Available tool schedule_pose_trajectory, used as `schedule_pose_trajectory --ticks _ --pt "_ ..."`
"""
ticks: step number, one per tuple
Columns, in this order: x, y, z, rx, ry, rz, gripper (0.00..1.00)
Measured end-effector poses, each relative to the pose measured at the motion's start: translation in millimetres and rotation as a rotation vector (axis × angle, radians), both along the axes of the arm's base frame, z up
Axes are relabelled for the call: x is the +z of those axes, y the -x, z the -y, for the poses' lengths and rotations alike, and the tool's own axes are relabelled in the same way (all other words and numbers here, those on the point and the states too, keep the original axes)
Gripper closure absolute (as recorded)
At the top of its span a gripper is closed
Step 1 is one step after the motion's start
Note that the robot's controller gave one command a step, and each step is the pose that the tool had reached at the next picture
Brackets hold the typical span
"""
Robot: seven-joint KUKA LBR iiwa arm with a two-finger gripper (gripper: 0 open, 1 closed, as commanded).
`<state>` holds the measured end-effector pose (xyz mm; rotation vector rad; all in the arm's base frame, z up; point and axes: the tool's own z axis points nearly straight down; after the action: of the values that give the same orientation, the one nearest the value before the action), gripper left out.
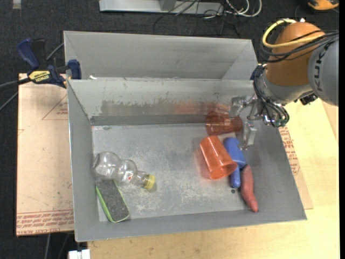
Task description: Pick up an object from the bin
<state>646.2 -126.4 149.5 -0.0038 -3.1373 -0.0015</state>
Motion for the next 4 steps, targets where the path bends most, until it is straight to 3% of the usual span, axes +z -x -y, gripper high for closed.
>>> schedule_pose_trajectory --ticks 1,2,3,4 --pt "5.4 -1.5 -0.6 0.003 0.001 0.007 0.0" --pt "-52.7 -5.4 -10.9 0.164 0.003 0.021 0.0" --pt "-52.8 -1.3 -15.2 0.223 -0.002 0.006 0.0" --pt "-75.7 -9.6 -13.3 0.204 0.002 0.024 0.0"
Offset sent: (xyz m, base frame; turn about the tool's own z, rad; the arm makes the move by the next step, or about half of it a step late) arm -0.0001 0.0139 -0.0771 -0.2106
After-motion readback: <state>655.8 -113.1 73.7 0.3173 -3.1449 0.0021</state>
